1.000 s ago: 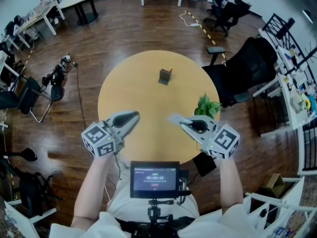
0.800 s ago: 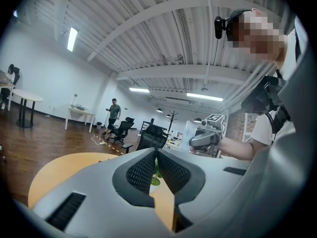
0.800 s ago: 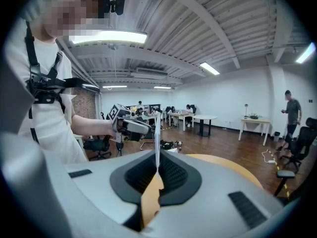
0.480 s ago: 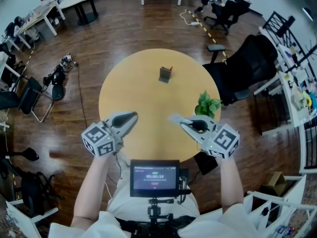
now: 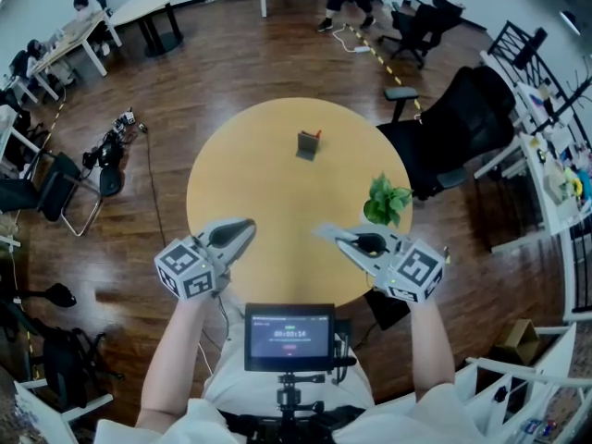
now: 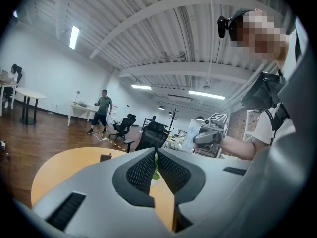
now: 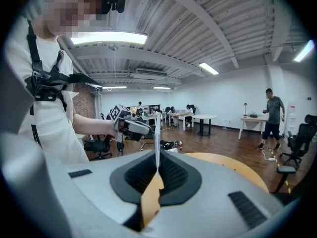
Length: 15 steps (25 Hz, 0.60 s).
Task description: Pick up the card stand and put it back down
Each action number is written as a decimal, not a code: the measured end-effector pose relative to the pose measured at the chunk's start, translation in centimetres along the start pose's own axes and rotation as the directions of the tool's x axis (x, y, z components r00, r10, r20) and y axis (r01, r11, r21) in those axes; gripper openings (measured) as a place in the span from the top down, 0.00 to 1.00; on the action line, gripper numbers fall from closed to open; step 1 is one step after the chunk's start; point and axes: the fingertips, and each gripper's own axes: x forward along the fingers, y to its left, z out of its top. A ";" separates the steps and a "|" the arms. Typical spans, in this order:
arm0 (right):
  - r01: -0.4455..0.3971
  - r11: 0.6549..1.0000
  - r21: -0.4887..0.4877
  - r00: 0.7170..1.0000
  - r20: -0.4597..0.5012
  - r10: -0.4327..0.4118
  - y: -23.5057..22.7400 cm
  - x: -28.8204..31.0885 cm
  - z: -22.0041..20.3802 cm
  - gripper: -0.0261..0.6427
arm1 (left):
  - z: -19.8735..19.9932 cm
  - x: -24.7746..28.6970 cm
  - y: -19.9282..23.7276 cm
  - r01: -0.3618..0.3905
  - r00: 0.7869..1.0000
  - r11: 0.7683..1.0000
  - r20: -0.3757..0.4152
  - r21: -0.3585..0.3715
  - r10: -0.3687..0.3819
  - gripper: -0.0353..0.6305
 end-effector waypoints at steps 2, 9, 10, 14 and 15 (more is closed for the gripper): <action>0.000 1.000 0.002 1.000 0.009 0.000 0.2 -0.1 0.2 0.93 | 0.1 -0.1 -0.2 0.013 1.000 1.000 0.005 -0.006 -0.013 0.93; 0.003 1.000 0.009 1.000 0.002 -0.003 0.3 0.1 -0.6 0.93 | -0.9 0.1 0.0 0.018 1.000 0.999 0.001 -0.029 -0.018 0.93; 0.005 1.000 0.012 1.000 0.000 -0.005 0.2 0.1 -0.8 0.93 | -1.0 0.1 0.1 0.014 1.000 0.999 0.002 -0.034 -0.014 0.93; 0.014 1.000 0.019 1.000 -0.017 -0.014 -0.1 0.6 -1.9 0.93 | -1.8 0.1 0.9 -0.009 1.000 0.999 -0.002 -0.035 0.009 0.93; 0.015 1.000 0.023 1.000 -0.021 -0.014 -0.3 0.8 -2.3 0.93 | -2.1 0.0 1.2 -0.015 1.000 0.999 -0.004 -0.037 0.015 0.93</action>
